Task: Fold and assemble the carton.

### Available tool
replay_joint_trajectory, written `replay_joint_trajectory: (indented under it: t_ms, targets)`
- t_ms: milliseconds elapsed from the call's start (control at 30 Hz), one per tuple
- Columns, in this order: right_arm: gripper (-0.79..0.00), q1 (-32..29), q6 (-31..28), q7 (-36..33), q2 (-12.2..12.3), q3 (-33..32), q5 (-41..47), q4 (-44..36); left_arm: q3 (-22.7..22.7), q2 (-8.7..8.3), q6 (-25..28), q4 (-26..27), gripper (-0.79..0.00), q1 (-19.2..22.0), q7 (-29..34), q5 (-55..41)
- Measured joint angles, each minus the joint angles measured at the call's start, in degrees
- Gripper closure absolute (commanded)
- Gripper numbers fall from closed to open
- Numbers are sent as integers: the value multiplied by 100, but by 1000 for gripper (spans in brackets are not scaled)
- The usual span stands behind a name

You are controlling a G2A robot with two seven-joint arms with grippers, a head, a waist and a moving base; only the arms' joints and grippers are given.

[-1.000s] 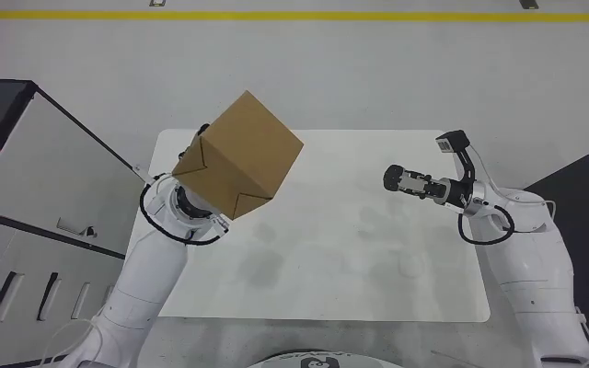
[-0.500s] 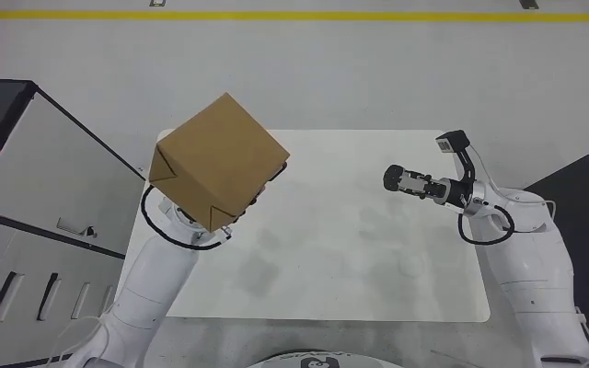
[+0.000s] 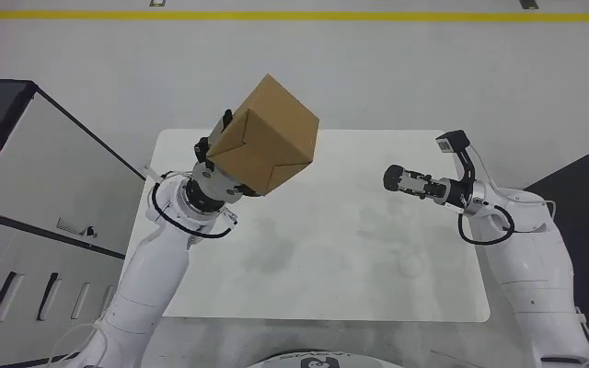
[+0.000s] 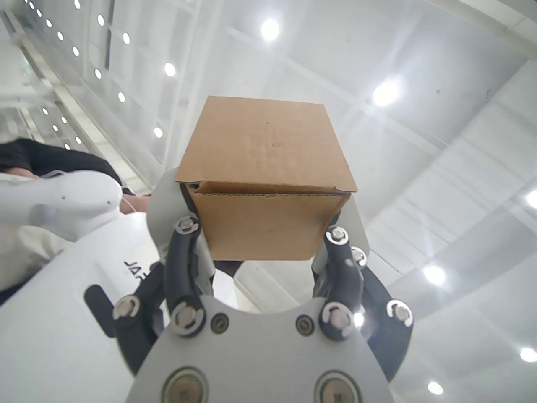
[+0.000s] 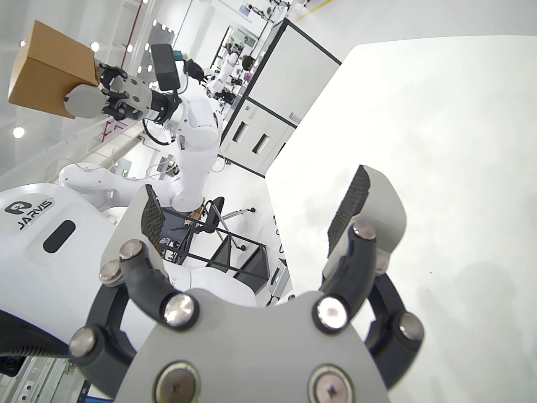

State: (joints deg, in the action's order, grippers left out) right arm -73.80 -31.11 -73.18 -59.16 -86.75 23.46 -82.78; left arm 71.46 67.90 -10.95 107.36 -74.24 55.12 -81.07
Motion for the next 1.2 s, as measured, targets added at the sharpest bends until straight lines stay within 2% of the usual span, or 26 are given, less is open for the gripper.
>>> replay_joint_trajectory:
  t_ms: [100,333,400,500,700,900,967,1200]
  targets:
    - [-785,0,0,0,0,0,0,0,105,-3,147,86,0,-64,-292,190]
    - [-785,0,0,0,0,0,0,0,117,-4,159,91,0,-63,-306,206]
    - [-785,0,0,0,0,0,0,0,186,-27,325,212,0,-6,-455,454]
    - [-785,0,0,0,0,0,0,0,248,-40,946,377,0,139,-247,1569]
    - [-785,0,0,0,0,0,0,0,278,-81,2257,353,0,504,282,4080]
    - [-785,0,0,0,0,0,0,0,182,-78,3547,358,0,820,626,5296]
    - [-785,0,0,0,0,0,0,0,174,-75,3743,368,0,846,584,5537]
    - [-785,0,0,0,0,0,0,0,201,-78,3779,404,0,862,569,5533]
